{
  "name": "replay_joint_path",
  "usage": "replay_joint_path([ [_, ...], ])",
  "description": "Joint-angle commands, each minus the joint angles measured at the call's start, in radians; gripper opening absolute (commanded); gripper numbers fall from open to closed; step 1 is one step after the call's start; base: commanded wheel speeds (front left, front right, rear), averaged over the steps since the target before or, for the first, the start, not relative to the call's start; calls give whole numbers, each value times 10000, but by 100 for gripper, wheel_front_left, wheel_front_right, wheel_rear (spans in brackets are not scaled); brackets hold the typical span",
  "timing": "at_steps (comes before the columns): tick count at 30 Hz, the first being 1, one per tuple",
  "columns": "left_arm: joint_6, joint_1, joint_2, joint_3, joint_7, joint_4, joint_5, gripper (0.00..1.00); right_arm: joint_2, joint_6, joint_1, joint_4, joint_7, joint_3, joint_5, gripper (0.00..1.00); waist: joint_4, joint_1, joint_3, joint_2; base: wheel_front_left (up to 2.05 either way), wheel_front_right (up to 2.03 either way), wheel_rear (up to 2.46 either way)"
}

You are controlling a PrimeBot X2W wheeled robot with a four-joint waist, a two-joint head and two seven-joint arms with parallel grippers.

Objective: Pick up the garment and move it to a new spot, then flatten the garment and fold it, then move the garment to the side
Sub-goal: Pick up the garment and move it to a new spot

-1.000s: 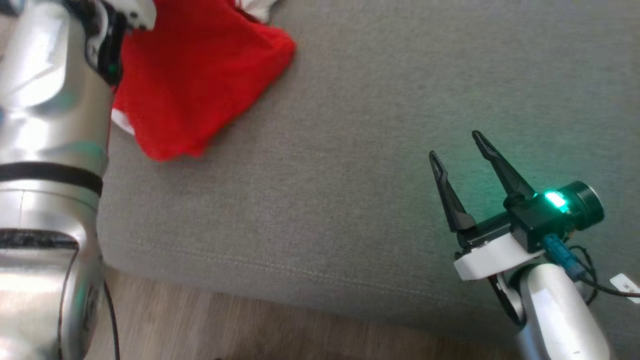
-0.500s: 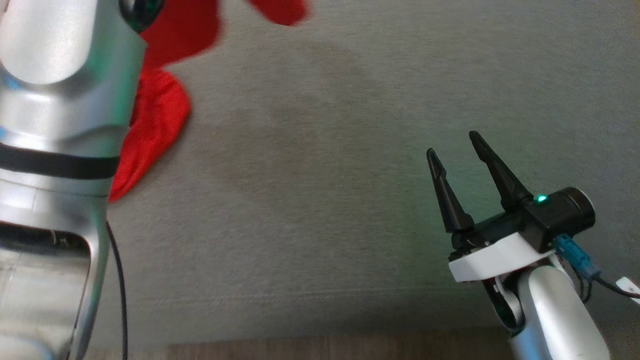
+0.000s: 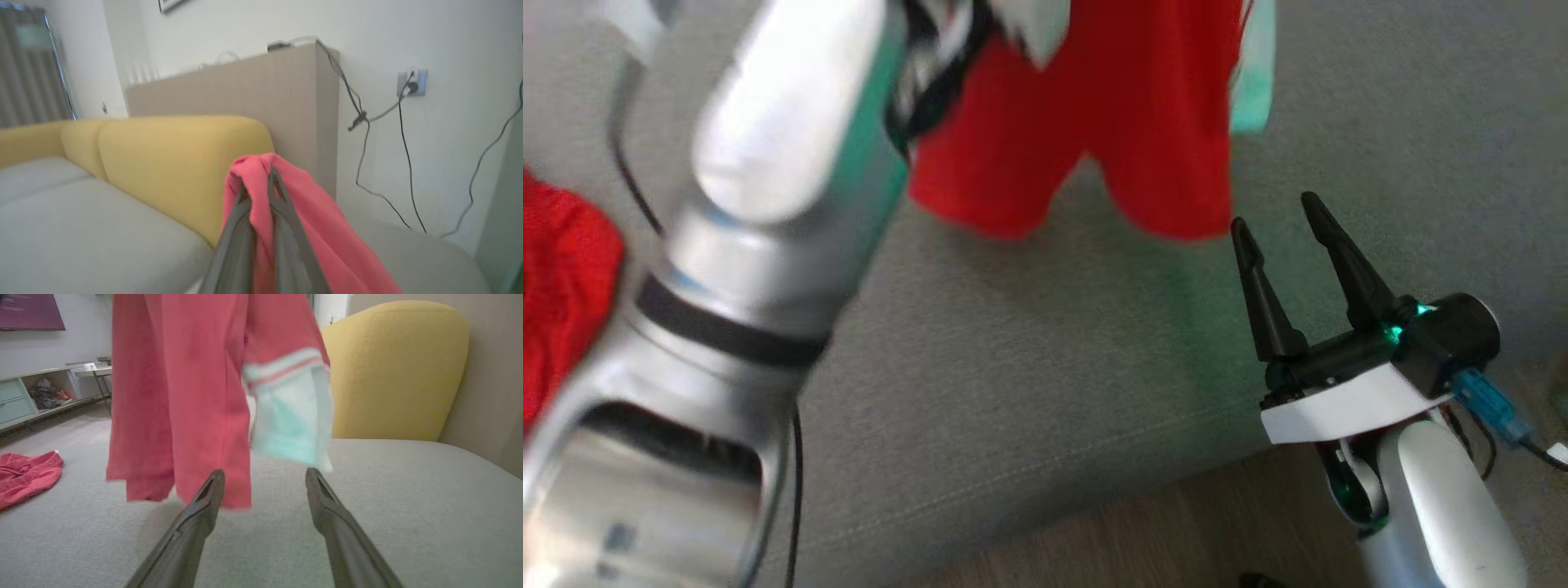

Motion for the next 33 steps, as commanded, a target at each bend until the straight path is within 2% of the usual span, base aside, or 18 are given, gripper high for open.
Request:
replay_joint_path([
  [1,65,441,256,84,40,51,-146,0,111,-2,-367,-377,-92,174,104,100,-384,0,288,0,0,0,0],
  [5,356,1857,412,-216,-127,1084,-115,0,112,-2,-319,-402,-92,187,128,100,-471,0,357,0,0,0,0],
  [7,787,2744,709,-255,-606,1961,43,0,112,-2,-274,-374,-92,222,61,100,-450,0,359,0,0,0,0],
  [8,787,2744,709,-255,-606,1961,43,0,112,-2,-274,-374,-92,222,61,100,-450,0,359,0,0,0,0],
  [10,1074,3238,853,-187,-942,2491,51,0,112,-2,-207,-350,-92,319,-18,100,-387,0,279,0,0,0,0],
  [11,1198,3464,899,-152,-1120,2691,39,100,112,-2,-154,-338,-92,366,-54,100,-333,0,217,0,0,0,0],
  [15,1540,4450,895,32,-1782,3038,-171,100,112,-2,162,-181,-92,374,-37,100,59,0,-201,0,0,0,0],
  [19,2079,5747,896,424,-2203,2344,-309,100,112,-2,494,93,-92,355,-46,100,561,0,-856,0,0,0,0],
  [26,3341,9051,952,2166,-2247,-2021,510,100,112,-2,1004,463,-92,401,-74,100,1385,0,-1969,0,0,0,0],
  [30,3630,10776,753,2957,-2248,-4004,1337,100,112,-2,1271,619,-92,370,-53,100,1771,0,-2464,0,0,0,0],
  [33,3523,11752,573,3284,-2249,-4873,1831,100,112,-2,1490,743,-92,348,-39,100,2005,0,-2711,0,0,0,0],
])
